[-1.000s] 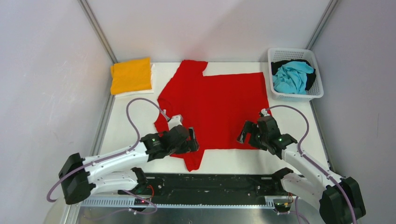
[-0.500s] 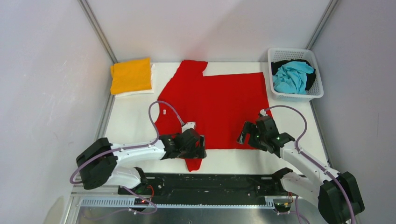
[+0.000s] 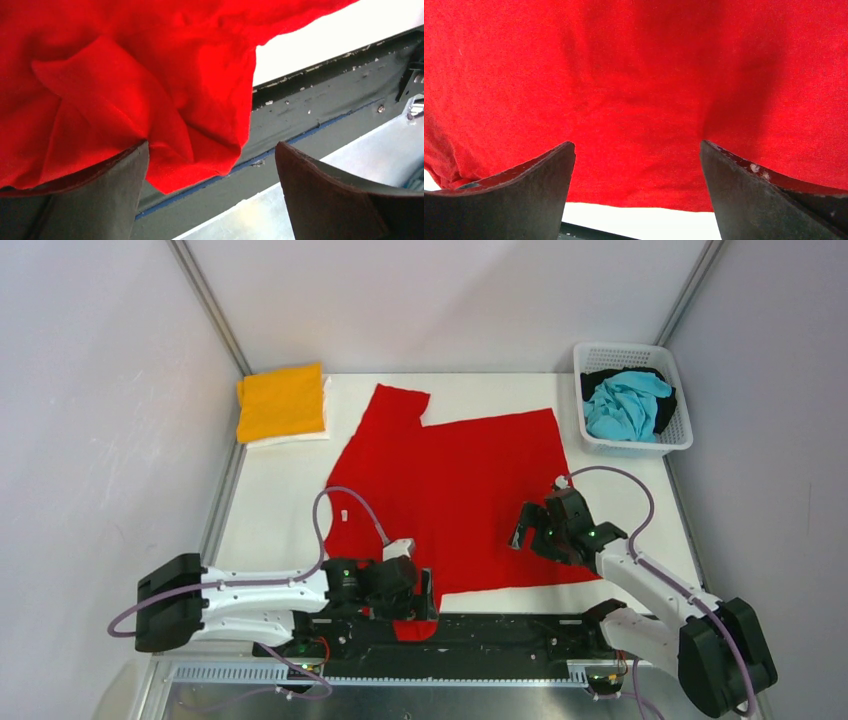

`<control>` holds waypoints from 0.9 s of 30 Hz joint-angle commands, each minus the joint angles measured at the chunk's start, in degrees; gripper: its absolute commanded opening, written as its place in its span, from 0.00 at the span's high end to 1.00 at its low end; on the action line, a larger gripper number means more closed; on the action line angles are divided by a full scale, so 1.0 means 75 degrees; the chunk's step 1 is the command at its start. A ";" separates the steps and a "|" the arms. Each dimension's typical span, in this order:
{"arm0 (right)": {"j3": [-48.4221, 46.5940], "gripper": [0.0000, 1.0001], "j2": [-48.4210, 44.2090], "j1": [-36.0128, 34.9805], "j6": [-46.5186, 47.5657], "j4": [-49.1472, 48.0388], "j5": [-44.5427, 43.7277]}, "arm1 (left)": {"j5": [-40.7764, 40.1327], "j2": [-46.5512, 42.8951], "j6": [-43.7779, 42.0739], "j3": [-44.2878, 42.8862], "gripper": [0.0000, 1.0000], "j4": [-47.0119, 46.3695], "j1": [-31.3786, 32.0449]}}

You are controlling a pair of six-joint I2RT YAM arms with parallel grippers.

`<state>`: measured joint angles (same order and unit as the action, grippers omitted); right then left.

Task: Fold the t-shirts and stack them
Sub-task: Flatten out the tshirt

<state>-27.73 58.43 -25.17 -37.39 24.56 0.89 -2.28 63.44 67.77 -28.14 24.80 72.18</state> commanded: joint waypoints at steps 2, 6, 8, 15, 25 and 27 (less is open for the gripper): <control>0.0017 0.01 0.0144 0.0027 0.0026 -0.0219 -0.0118 | 0.1104 0.0088 0.0747 -0.0200 0.00 0.1918 0.0683; 0.0017 0.01 0.0218 0.0045 0.0114 -0.0363 -0.0009 | 0.0573 -0.0092 0.0307 -0.0721 0.00 0.2386 0.0771; -0.0033 0.01 0.0130 0.0034 0.0191 -0.0438 0.0120 | -0.0198 -0.0253 -0.0091 -0.1253 0.00 0.2613 0.0671; -0.1032 0.01 0.0316 -0.0847 0.0541 -0.1291 0.0348 | -0.1657 -0.1159 -0.1029 -0.1790 0.00 0.2605 -0.0353; -0.2622 0.02 0.3483 -0.1438 0.0294 -0.3354 0.0586 | -0.2894 0.0351 -0.2352 -0.1984 0.00 0.0850 -0.3579; -0.2809 0.02 0.3900 -0.1231 0.0269 -0.3315 0.0496 | -0.2575 0.0937 -0.2596 -0.2038 0.00 0.0372 -0.4342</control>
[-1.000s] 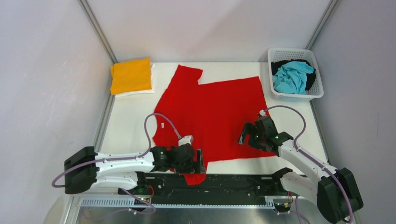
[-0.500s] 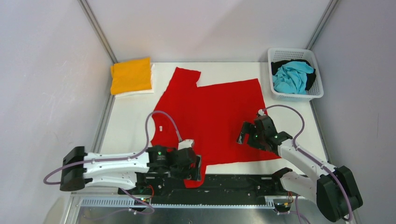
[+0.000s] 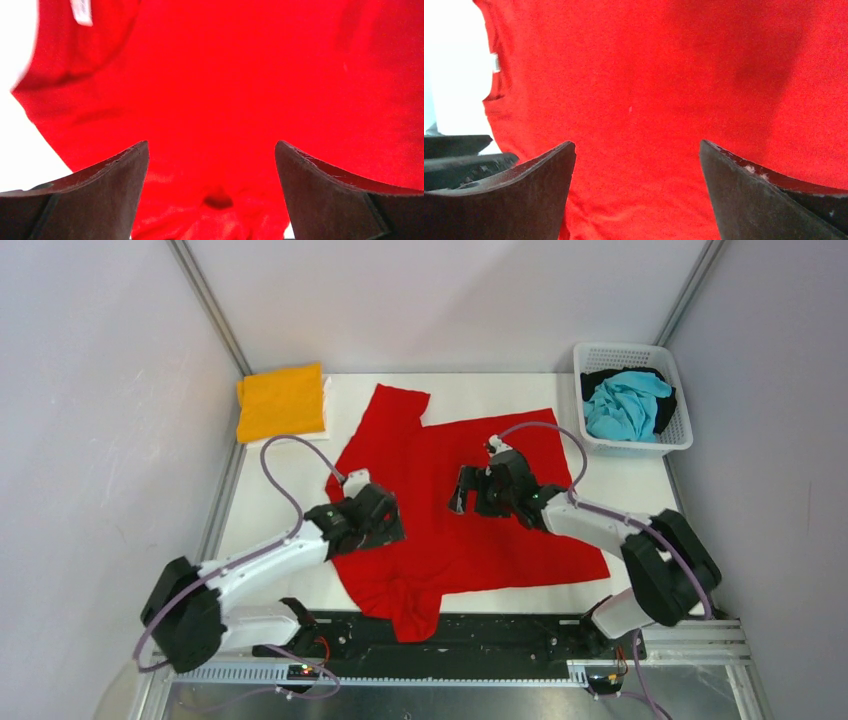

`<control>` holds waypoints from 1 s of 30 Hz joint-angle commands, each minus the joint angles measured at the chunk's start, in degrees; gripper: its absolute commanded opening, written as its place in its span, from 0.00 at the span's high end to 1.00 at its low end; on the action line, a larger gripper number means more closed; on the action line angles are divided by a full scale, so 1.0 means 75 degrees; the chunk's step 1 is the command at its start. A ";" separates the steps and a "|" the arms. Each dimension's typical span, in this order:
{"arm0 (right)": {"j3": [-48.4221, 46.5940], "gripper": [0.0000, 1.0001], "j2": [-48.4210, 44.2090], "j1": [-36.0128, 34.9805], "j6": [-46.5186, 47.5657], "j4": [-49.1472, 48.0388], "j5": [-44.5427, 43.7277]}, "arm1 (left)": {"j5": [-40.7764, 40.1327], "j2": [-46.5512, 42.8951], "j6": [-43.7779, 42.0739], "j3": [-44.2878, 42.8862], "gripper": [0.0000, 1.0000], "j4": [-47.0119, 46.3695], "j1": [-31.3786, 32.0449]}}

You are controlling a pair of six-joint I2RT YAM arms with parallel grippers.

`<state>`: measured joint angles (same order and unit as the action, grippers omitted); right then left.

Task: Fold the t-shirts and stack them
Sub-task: Flatten out the tshirt

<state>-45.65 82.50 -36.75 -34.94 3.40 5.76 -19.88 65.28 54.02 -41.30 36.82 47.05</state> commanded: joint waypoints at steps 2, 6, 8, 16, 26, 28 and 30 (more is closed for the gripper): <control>-0.0448 0.02 0.1035 0.0564 -0.0135 -0.0489 -0.0145 | -0.0066 0.1344 -0.0901 -0.0436 0.00 -0.1408 -0.1384; -0.0464 0.03 0.1624 0.1071 -0.0272 -0.0535 0.0220 | 0.0210 0.2646 -0.1235 -0.0969 0.00 -0.1515 -0.1977; -0.0518 0.03 0.1879 0.1296 -0.0275 -0.0585 0.0319 | 0.0352 0.3242 -0.1379 -0.1418 0.00 -0.1545 -0.2257; -0.1634 0.03 0.3191 0.2339 -0.0007 -0.0139 0.0739 | 0.1133 0.5503 -0.2262 -0.3424 0.00 -0.1553 -0.3297; -0.3491 0.04 0.2977 0.1987 0.1901 0.0833 0.0686 | 0.1942 0.6698 -0.2907 -0.5150 0.00 -0.1478 -0.3914; -0.3412 0.05 0.2528 0.1390 0.2481 0.0770 0.0865 | 0.2120 0.6681 -0.2930 -0.5126 0.00 -0.1488 -0.3911; -0.3247 0.05 0.2173 0.0607 0.3024 0.0754 0.1081 | 0.2227 0.6712 -0.2941 -0.5113 0.00 -0.1480 -0.3906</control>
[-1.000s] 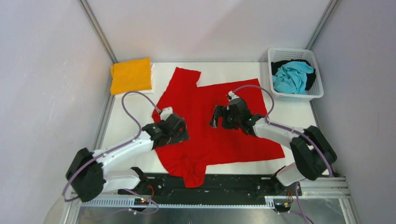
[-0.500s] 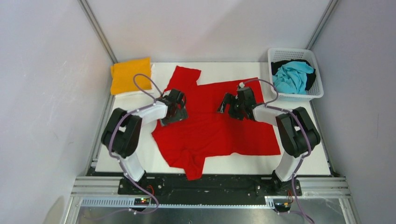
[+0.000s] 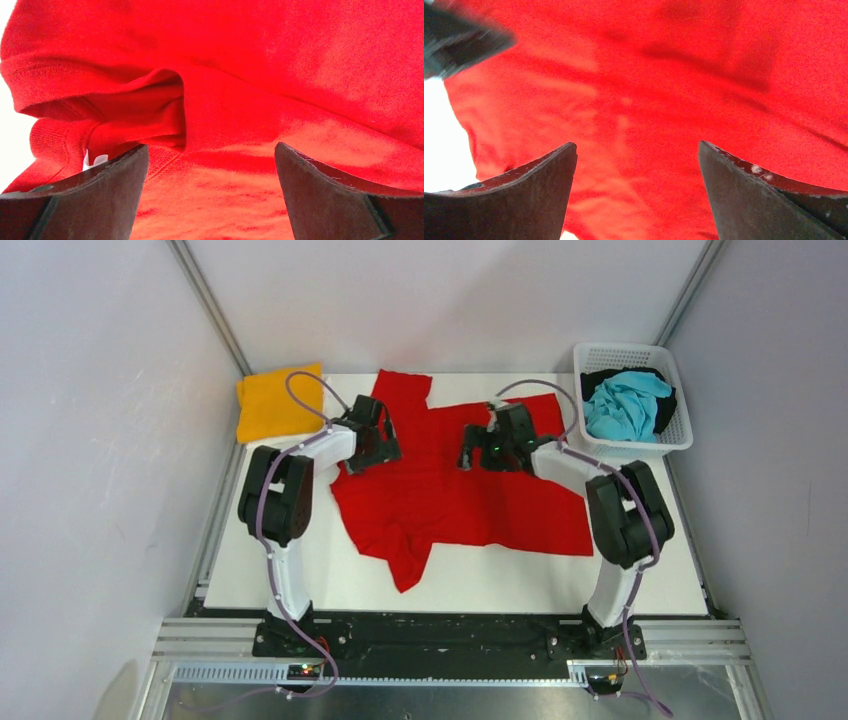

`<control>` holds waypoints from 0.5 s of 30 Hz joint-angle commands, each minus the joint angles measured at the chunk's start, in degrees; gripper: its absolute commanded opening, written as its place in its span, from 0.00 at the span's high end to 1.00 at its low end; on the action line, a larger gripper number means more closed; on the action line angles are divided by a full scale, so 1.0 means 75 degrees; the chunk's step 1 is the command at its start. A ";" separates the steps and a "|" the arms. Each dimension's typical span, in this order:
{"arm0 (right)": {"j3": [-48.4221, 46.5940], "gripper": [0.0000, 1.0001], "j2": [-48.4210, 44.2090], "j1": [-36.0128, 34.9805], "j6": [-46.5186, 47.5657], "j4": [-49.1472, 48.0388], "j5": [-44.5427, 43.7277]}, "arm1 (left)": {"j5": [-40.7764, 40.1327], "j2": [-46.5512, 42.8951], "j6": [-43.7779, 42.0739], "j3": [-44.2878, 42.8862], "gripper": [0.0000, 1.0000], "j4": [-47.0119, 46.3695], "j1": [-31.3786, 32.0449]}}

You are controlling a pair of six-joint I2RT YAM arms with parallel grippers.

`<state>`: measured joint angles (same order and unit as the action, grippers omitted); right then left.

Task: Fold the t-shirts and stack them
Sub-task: Flatten out the tshirt

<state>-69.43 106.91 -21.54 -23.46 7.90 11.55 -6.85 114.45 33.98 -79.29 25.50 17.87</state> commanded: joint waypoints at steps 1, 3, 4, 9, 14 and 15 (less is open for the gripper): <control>0.0086 0.06 -0.1177 -0.1729 0.1744 0.0142 0.0361 | 0.0521 0.0170 -0.0272 -0.0053 0.00 0.0038 -0.0024; 0.0451 0.06 -0.1414 -0.2580 0.1803 -0.0072 0.0464 | 0.0602 0.0205 -0.0290 -0.0048 0.00 0.0024 -0.0025; 0.0588 0.06 -0.1541 -0.3067 0.1751 -0.0363 0.0563 | 0.0629 0.0213 -0.0297 -0.0049 0.00 0.0014 -0.0020; 0.1245 0.06 -0.1544 -0.4565 0.1726 -0.1589 0.1357 | 0.0807 0.0228 -0.0352 -0.0079 0.00 -0.0021 -0.0024; 0.1191 0.08 -0.0924 -0.5221 0.1744 -0.1809 0.1500 | 0.0855 0.0288 -0.0381 -0.0125 0.00 -0.0080 -0.0022; 0.1187 0.08 -0.0815 -0.5321 0.1739 -0.1723 0.1470 | 0.0855 0.0319 -0.0399 -0.0130 0.00 -0.0097 -0.0029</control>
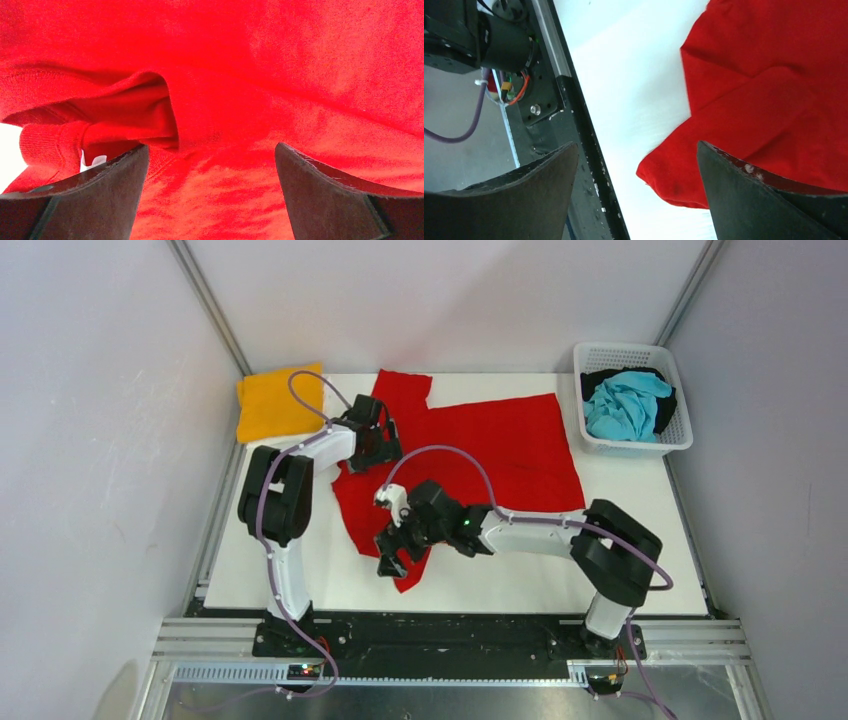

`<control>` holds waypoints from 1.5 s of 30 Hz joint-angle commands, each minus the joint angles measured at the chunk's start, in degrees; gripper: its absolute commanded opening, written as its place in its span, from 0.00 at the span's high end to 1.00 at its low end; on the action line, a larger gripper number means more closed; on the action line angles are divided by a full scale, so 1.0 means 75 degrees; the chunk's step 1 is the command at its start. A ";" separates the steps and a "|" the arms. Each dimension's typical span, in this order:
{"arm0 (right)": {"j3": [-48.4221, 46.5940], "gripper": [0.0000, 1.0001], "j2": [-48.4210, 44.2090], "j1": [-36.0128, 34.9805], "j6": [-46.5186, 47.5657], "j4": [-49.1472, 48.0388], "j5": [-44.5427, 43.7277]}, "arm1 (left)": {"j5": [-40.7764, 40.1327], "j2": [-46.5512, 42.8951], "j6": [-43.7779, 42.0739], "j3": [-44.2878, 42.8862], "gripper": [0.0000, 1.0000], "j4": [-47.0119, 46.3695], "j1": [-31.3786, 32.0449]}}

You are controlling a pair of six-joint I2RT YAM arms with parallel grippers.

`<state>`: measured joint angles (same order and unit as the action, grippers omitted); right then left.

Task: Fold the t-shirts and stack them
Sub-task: Flatten out the tshirt

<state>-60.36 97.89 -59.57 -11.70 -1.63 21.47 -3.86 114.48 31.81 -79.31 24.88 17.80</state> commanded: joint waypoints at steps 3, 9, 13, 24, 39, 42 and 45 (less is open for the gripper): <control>-0.0015 0.09 0.0606 -0.0442 0.0261 -0.0329 0.0030 | 0.0733 0.0379 -0.0097 -0.0107 0.00 -0.0051 -0.0018; -0.0028 0.09 0.1200 -0.0680 0.0111 -0.0256 -0.0336 | 0.0772 0.0438 -0.0081 -0.0073 0.00 -0.0087 -0.0026; -0.0043 0.09 0.1510 -0.0877 0.0220 0.0044 -0.0180 | 0.0711 0.0383 -0.0077 -0.0040 0.00 -0.0087 -0.0024; 0.0103 0.12 0.1271 -0.2273 0.0751 0.1888 -0.0207 | 0.0725 0.0422 -0.0070 -0.0191 0.00 -0.0079 -0.0042; 0.1488 0.03 -0.1975 -0.2084 0.0060 0.0919 -0.0473 | 0.0852 0.0303 -0.0162 -0.0175 0.00 -0.0082 -0.0077; 0.1947 0.01 -0.3067 -0.1410 -0.0488 0.0492 -0.0896 | 0.0833 0.0149 -0.0230 -0.0214 0.00 -0.0077 -0.0066; 0.2481 0.00 -0.4048 -0.0210 -0.1271 0.0476 -0.1725 | 0.0878 -0.0159 -0.0254 -0.0259 0.00 -0.0073 -0.0065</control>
<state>-45.69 75.05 -69.80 -13.08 5.21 16.88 0.34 115.24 30.94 -80.29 23.44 17.43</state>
